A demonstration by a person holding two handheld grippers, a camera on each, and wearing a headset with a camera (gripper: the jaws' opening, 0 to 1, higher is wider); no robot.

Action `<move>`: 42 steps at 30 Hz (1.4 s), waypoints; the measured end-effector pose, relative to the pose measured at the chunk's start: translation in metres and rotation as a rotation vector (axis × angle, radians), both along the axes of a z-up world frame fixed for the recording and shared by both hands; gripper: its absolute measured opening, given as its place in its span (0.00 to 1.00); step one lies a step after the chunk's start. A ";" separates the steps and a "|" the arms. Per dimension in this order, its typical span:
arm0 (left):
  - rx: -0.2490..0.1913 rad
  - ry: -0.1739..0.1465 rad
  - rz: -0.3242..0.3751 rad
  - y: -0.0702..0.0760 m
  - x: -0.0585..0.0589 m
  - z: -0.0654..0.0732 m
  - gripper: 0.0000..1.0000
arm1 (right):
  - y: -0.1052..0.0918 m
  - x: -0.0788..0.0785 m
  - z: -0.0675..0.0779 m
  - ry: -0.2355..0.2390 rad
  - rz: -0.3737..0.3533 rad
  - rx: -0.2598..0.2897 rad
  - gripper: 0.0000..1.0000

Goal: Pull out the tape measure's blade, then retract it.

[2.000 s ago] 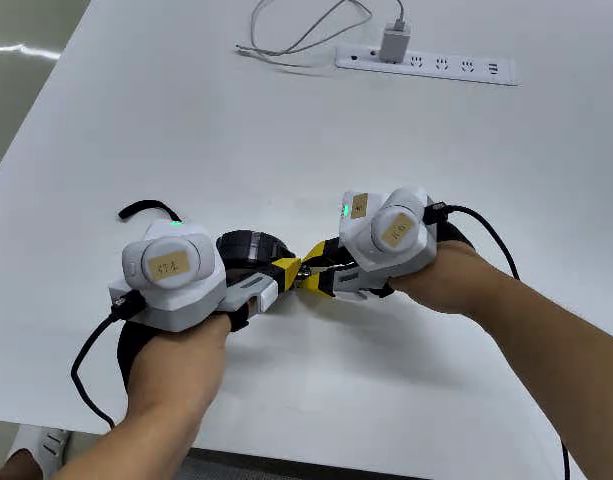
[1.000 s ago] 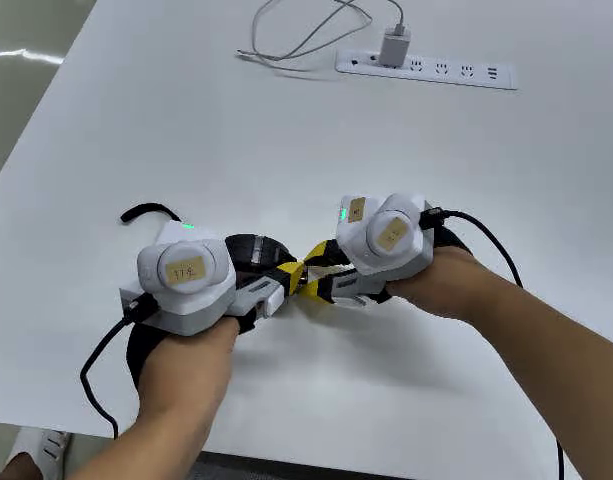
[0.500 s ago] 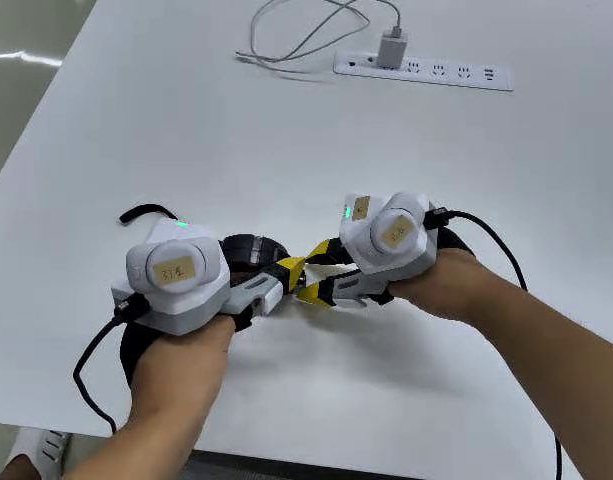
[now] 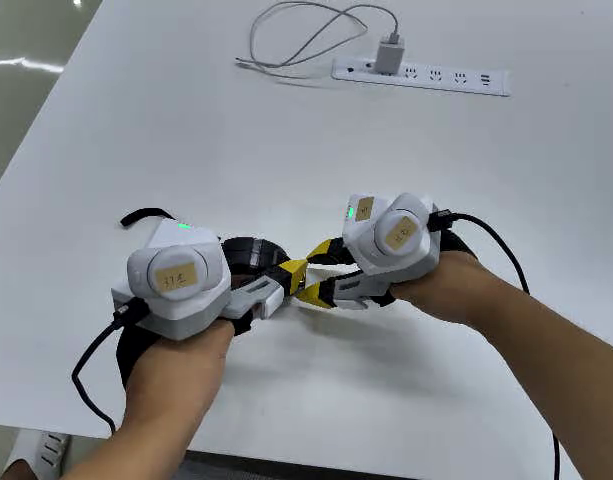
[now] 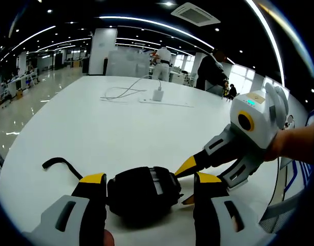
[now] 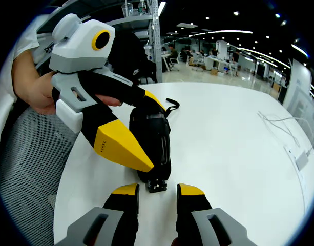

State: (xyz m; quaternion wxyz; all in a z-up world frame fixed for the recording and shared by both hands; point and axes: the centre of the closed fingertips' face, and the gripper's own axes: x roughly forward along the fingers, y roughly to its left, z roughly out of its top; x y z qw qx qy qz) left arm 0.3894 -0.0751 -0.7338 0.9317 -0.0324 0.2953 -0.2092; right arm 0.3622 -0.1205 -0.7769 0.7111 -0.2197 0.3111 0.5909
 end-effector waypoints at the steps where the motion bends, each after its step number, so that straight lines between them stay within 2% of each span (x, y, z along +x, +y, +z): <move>1: -0.001 -0.002 -0.004 -0.001 0.000 0.001 0.68 | -0.001 0.000 0.001 -0.004 -0.003 -0.002 0.26; 12: -0.010 -0.022 -0.041 -0.006 -0.004 0.008 0.79 | -0.010 0.000 0.004 -0.009 -0.037 0.000 0.32; 16: 0.005 -0.005 -0.069 -0.008 -0.009 0.005 0.81 | -0.011 -0.002 0.006 0.001 -0.054 0.010 0.34; 18: -0.001 -0.018 -0.070 -0.008 -0.009 0.008 0.82 | -0.011 -0.003 0.006 0.007 -0.060 0.015 0.36; 20: -0.019 -0.018 -0.072 -0.009 -0.009 0.009 0.85 | -0.012 -0.003 0.006 0.004 -0.064 0.014 0.37; 23: -0.012 -0.037 -0.079 -0.009 -0.009 0.012 0.87 | -0.012 -0.003 0.009 0.010 -0.077 0.027 0.41; 29: -0.018 -0.043 -0.076 -0.007 -0.009 0.015 0.87 | -0.014 -0.004 0.009 0.007 -0.081 0.022 0.41; 32: -0.021 -0.042 -0.088 -0.009 -0.010 0.017 0.87 | -0.017 -0.006 0.012 0.000 -0.086 0.027 0.42; 35: -0.028 -0.064 -0.112 -0.012 -0.012 0.024 0.89 | -0.022 -0.007 0.019 0.003 -0.112 0.050 0.45; 40: -0.035 -0.093 -0.151 -0.014 -0.014 0.035 0.91 | -0.038 -0.007 0.033 -0.028 -0.171 0.069 0.52; 42: -0.030 -0.091 -0.160 -0.012 -0.016 0.037 0.92 | -0.044 -0.007 0.039 -0.036 -0.192 0.075 0.53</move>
